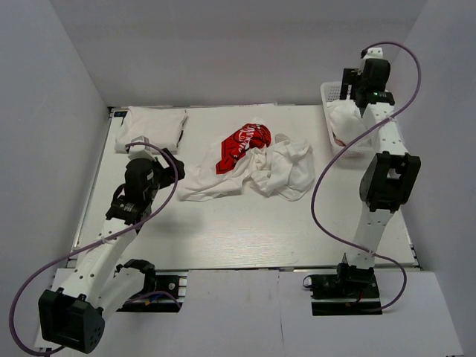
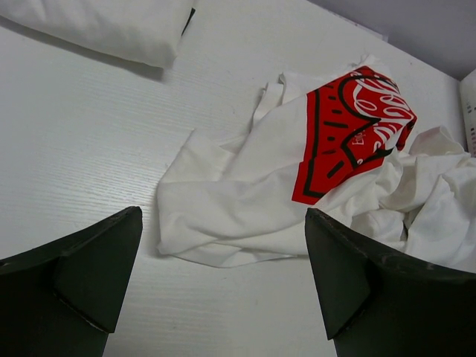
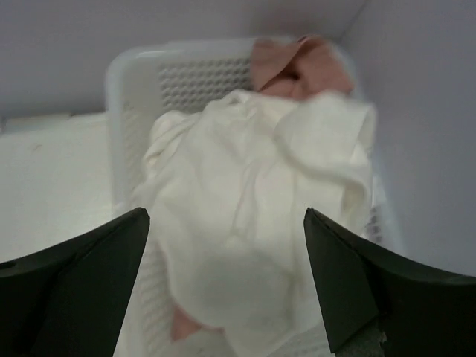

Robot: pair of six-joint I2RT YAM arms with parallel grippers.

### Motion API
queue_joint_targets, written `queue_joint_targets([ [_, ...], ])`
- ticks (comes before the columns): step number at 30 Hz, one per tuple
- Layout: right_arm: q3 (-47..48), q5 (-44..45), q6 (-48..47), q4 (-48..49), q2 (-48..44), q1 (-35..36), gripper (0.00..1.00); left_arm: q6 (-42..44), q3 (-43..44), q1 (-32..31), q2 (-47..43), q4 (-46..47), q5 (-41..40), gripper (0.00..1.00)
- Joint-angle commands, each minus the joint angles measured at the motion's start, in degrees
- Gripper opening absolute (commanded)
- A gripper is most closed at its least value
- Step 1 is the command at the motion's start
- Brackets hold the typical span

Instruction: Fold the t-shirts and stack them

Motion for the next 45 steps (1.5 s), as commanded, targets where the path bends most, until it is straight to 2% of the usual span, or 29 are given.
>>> queue_joint_targets([
  [1,-5.6,-15.2,2.5,-0.5,-12.7,1.4,0.90,0.6,2.5,0.2,0.8,0.1,3.0,1.00],
  [2,-11.4,-20.2,6.2,0.5,-14.9,1.7,0.90,0.6,3.1,0.2,0.8,0.1,3.0,1.00],
  [3,-17.8,-25.0,7.6,4.8,-21.2,2.2,0.90,0.6,3.1,0.2,0.8,0.1,3.0,1.00],
  [7,-29.9,-33.3,11.2,7.1,-27.8,6.0,0.90,0.0,3.1,0.2,1.4,0.1,4.8,1.00],
  [12,-35.7,-30.8,15.4,2.5,-25.7,11.4,0.90,0.0,3.1,0.2,0.4,-0.8,4.8,1.00],
  [17,-46.4,-30.5,19.9,7.8,-22.6,15.6,0.90,0.0,1.9,0.2,-2.2,-1.5,4.3,1.00],
  [21,-53.1,-18.5,21.7,10.4,-19.6,19.5,0.90,0.0,1.9,0.2,-3.6,-2.7,4.3,1.00],
  [24,-52.5,-13.5,22.6,10.0,-14.4,21.2,0.90,0.0,1.9,0.2,-3.6,-3.2,3.8,1.00],
  [27,-49.9,-13.2,21.2,10.6,-13.1,22.4,0.74,0.0,1.9,0.2,-3.6,-3.7,3.3,1.00],
  [28,-49.4,-12.6,21.0,10.5,-13.5,22.4,0.65,0.0,2.5,0.2,-3.6,-3.7,3.2,1.00],
  [29,-48.2,-12.1,20.4,10.4,-14.0,23.0,0.34,0.0,2.5,0.2,-3.0,-3.7,3.2,1.00],
  [31,-48.1,-12.0,20.0,12.5,-18.2,23.3,0.03,0.0,2.5,0.2,-3.0,-4.2,2.7,1.00],
  [35,-46.5,-11.6,19.3,15.0,-29.3,23.2,0.00,0.0,2.5,0.2,-2.5,-3.6,2.7,1.00],
  [38,-44.8,-6.9,16.9,19.0,-36.1,23.0,0.00,0.0,2.5,0.2,-2.0,-3.6,4.2,1.00],
  [39,-44.3,-2.4,15.5,19.6,-37.4,23.0,0.00,0.0,2.5,0.2,-2.0,-3.0,4.2,1.00],
  [45,-25.7,11.6,8.2,17.6,-33.7,20.2,0.00,1.1,3.1,0.2,1.8,-2.5,5.3,1.00],
])
